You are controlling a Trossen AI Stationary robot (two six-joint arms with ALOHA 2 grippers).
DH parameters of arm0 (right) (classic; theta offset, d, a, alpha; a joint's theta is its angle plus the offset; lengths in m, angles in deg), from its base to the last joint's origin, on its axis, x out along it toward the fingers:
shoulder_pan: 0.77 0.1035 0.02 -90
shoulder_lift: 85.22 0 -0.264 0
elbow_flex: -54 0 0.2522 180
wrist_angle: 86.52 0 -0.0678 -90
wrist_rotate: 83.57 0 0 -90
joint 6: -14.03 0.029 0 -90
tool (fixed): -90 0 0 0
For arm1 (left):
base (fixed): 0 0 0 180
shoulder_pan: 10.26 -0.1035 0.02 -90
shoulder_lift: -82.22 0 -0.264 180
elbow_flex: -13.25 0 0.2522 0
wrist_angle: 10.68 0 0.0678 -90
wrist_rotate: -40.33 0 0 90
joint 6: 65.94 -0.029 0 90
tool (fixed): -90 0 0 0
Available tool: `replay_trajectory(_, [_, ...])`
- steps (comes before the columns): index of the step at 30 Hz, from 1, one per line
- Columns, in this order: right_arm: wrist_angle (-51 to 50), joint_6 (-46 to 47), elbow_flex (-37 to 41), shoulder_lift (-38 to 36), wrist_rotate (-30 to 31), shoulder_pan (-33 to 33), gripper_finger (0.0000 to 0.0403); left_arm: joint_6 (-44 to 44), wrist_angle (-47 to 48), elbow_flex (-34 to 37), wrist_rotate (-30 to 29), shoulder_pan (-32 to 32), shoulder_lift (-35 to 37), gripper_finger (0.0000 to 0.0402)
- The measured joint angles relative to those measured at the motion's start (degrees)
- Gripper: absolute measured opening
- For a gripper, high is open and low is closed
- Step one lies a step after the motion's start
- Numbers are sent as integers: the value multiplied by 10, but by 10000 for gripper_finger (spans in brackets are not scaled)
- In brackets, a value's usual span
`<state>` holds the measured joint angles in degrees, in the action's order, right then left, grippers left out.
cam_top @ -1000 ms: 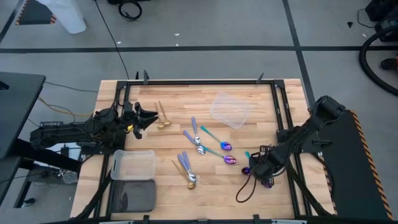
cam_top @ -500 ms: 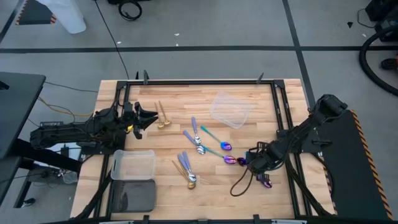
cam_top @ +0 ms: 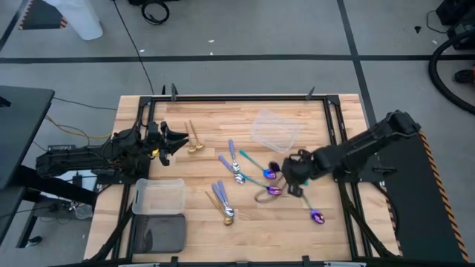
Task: Sort silverware by color (type)
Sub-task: Put the blue spoon into the top transparent bin
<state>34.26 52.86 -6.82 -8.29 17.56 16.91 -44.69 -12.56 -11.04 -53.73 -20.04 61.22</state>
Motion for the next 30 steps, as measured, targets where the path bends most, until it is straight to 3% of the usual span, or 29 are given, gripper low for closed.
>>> replay_trajectory(12, [46,-64,-93,0,7,-171,24,16,0,0,-11,0,-2,130])
replay_trajectory(19, [47,-139,-147,0,16,-256,25,52,-4,-1,-28,0,-51,130])
replay_trajectory(30, [58,-238,-150,39,12,-366,25,5,114,-99,-30,34,-112,130])
